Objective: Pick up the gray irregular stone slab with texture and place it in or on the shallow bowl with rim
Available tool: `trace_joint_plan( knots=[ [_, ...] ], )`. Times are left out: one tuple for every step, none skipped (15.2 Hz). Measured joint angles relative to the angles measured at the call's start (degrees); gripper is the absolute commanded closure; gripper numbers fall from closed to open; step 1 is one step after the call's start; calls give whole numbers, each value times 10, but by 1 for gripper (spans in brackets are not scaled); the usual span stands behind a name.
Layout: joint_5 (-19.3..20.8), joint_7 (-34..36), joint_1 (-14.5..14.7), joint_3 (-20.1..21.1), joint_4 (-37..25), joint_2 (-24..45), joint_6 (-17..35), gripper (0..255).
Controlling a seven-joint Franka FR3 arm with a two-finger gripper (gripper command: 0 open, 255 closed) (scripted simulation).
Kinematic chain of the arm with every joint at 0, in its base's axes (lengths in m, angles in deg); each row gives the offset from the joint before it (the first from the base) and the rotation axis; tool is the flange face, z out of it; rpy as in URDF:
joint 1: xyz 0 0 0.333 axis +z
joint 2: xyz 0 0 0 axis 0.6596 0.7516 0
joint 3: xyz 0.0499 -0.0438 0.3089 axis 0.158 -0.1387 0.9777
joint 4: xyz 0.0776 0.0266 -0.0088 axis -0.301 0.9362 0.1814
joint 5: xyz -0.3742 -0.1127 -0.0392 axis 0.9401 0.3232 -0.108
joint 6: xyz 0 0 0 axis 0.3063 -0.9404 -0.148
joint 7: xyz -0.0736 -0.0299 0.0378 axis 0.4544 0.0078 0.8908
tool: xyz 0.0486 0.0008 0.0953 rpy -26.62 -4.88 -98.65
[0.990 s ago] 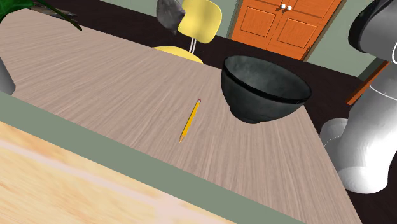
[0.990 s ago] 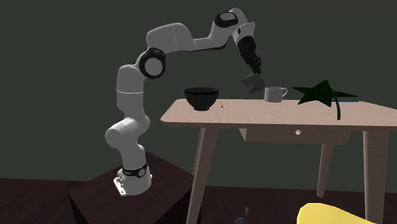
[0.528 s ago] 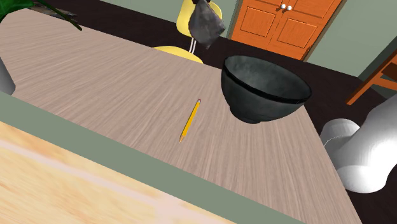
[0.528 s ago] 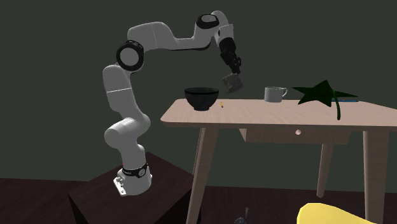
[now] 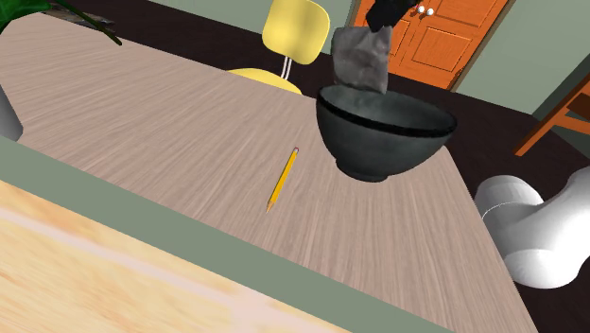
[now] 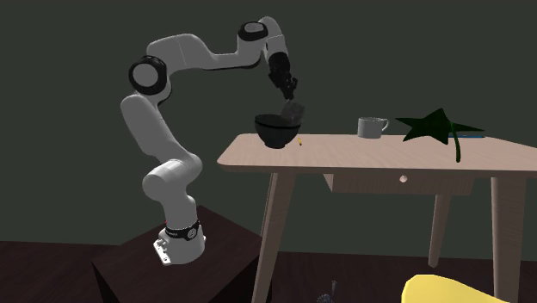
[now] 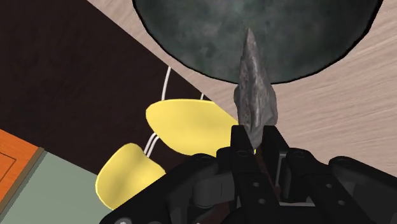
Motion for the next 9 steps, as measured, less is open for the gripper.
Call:
trace_joint_plan(
  knots=[
    [-8, 2, 6, 0, 9, -17, -7, 255],
    [-17, 2, 15, -2, 22, -39, -16, 255],
    [-23, 1, 20, -3, 28, -52, -23, 255],
    [-30, 7, 26, 0, 38, -66, -29, 255],
    [-34, 5, 30, -1, 38, -77, -39, 255],
    [-39, 7, 36, -3, 52, -89, -39, 255],
    [-42, 10, 39, -3, 61, -95, -36, 255],
    [-45, 14, 42, -3, 73, -100, -31, 255],
    [-47, 17, 44, -4, 84, -105, -26, 255]
  ],
)
